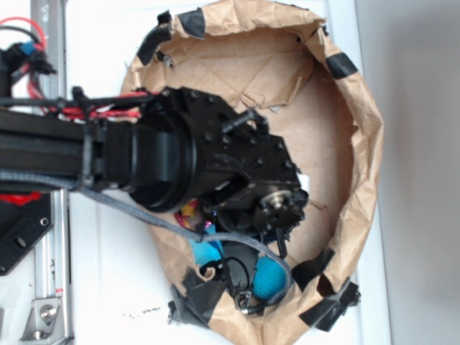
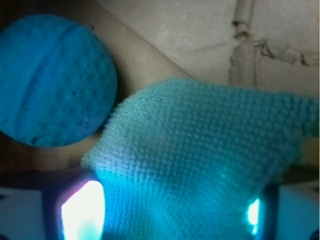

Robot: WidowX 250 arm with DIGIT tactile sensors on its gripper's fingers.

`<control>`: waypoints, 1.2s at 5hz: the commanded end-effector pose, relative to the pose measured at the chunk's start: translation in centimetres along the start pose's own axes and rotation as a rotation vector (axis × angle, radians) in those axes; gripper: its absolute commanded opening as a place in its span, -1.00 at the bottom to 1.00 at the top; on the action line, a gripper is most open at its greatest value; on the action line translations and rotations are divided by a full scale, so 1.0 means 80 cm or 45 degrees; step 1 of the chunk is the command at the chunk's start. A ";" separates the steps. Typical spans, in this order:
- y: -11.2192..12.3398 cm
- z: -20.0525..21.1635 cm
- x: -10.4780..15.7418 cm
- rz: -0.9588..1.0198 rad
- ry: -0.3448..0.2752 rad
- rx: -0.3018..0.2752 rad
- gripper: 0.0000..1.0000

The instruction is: Grab the blue cloth.

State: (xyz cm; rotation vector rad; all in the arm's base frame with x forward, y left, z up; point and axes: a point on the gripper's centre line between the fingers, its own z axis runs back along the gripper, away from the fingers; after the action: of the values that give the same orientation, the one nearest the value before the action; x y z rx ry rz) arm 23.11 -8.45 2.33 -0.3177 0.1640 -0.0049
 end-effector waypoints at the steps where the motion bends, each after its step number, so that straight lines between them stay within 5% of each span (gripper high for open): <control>1: 0.013 0.095 -0.047 -0.126 -0.238 0.276 -1.00; 2: 0.022 0.162 -0.056 -0.035 -0.412 0.359 -1.00; 4: 0.019 0.210 -0.043 -0.053 -0.440 0.425 -1.00; 5: 0.038 0.195 -0.023 -0.085 -0.412 0.415 1.00; 6: 0.048 0.157 0.004 -0.161 -0.356 0.393 1.00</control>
State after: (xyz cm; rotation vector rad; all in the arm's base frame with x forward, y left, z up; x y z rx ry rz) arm 26.17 -0.64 11.90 -0.0208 -0.0857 -0.1164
